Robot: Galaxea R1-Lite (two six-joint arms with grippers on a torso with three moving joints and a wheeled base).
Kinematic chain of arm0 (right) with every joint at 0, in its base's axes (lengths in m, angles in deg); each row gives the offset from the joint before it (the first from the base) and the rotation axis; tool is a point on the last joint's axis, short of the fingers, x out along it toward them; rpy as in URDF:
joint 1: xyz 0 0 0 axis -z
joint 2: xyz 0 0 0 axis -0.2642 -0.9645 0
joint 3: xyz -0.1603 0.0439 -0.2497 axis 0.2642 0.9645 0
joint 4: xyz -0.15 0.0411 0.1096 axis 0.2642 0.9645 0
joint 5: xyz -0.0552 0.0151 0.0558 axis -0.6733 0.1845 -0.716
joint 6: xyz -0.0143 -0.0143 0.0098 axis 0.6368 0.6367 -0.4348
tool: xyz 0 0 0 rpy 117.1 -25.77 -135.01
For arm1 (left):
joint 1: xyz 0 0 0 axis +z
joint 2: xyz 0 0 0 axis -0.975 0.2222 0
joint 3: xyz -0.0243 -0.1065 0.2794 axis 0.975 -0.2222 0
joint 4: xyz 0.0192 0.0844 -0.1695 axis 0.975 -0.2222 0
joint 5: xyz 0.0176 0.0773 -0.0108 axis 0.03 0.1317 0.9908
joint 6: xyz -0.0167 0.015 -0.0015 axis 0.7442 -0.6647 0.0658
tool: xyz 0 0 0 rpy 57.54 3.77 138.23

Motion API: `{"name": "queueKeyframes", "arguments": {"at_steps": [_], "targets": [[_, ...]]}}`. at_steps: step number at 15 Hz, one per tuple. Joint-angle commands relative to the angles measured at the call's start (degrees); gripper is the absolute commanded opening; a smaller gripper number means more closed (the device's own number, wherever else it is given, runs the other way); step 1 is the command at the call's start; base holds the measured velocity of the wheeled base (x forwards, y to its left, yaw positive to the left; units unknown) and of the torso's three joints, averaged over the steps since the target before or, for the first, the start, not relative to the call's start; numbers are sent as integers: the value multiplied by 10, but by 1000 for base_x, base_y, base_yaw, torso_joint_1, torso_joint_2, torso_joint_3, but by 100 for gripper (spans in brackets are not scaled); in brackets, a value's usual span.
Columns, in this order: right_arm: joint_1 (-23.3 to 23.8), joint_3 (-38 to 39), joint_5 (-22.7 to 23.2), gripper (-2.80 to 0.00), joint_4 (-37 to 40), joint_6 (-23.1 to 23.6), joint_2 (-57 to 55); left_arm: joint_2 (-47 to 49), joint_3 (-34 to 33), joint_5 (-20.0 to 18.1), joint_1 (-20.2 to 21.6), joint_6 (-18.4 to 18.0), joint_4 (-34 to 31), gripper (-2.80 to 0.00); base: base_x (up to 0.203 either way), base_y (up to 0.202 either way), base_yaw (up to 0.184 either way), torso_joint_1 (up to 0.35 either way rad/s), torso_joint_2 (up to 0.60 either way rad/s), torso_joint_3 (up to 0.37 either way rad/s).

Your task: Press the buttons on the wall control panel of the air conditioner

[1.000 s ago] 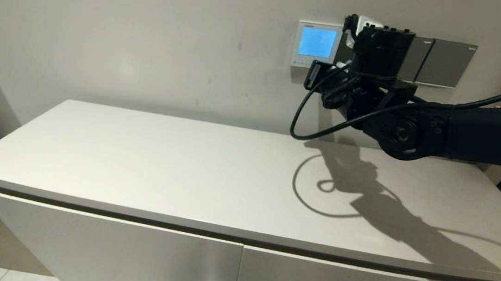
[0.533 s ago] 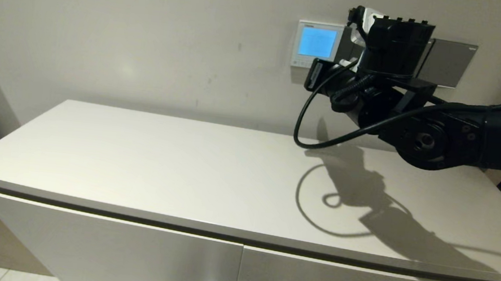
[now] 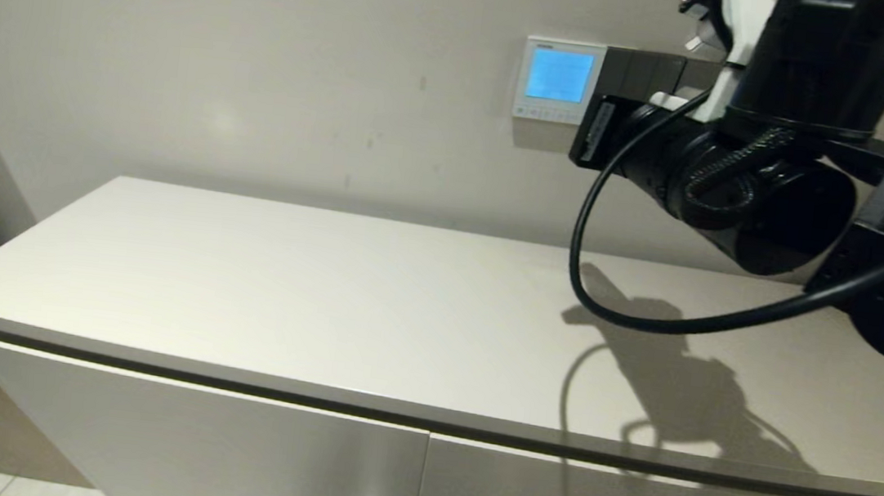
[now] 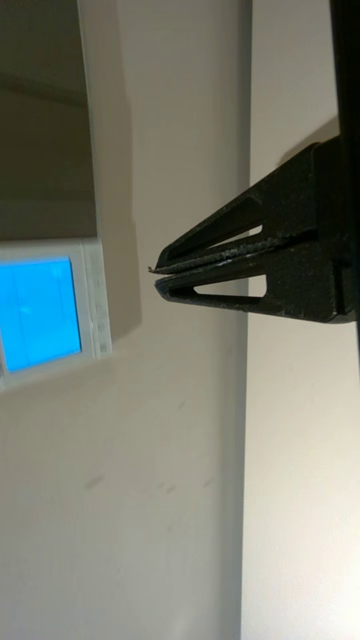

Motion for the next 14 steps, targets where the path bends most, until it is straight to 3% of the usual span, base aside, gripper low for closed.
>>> {"name": "queueKeyframes", "arguments": {"at_steps": [1, 3, 6, 9, 14], "targets": [[2, 56, -10, -280, -1, 25, 88, 0, 0, 0, 0, 0, 0, -280, 0, 0, 0, 0, 0, 0], [31, 109, -14, -280, -2, 59, 149, 1, 0, 0, 0, 0, 0, -280, 0, 0, 0, 0, 0, 0], [112, 181, -8, -280, 1, 90, 245, 1, 0, 0, 0, 0, 0, -280, 0, 0, 0, 0, 0, 0], [143, 284, -8, -280, 6, 129, 355, 1, 0, 0, 0, 0, 0, -280, 0, 0, 0, 0, 0, 0], [230, 449, -23, -280, 71, 143, 515, 0, 0, 0, 0, 0, 0, -280, 0, 0, 0, 0, 0, 0]]}}
